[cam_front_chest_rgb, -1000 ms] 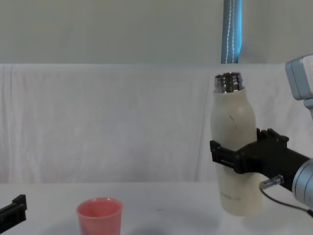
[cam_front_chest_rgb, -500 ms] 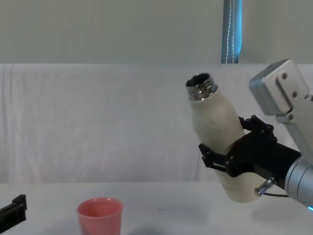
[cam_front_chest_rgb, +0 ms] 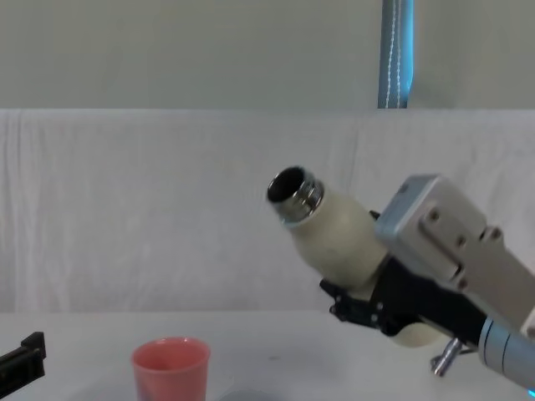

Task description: Grasp the thermos with one hand and pour water into the cup lid.

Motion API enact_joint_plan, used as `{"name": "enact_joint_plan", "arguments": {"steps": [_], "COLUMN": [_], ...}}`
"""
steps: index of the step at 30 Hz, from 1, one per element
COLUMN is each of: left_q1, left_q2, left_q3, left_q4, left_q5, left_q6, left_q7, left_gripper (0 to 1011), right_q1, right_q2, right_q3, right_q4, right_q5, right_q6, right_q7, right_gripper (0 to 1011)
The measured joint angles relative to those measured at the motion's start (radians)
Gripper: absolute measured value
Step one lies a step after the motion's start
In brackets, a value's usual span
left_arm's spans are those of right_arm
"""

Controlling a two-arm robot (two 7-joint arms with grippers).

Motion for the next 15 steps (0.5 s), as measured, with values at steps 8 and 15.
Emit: {"name": "enact_joint_plan", "arguments": {"steps": [8, 15], "left_q1": [0.0, 0.0], "left_q2": [0.0, 0.0], "left_q3": [0.0, 0.0], "left_q4": [0.0, 0.0], "left_q5": [0.0, 0.0], "left_q6": [0.0, 0.0], "left_q7": [0.0, 0.0], "left_gripper": [1001, 1001], "right_q1": [-0.002, 0.021], "right_q2": [0.007, -0.003], "right_q3": [-0.026, -0.047], "right_q4": [0.007, 0.043], "right_q5": [-0.032, -0.05], "right_q6": [0.003, 0.006], "right_q7": [-0.008, -0.014], "right_gripper": [955, 955]}}
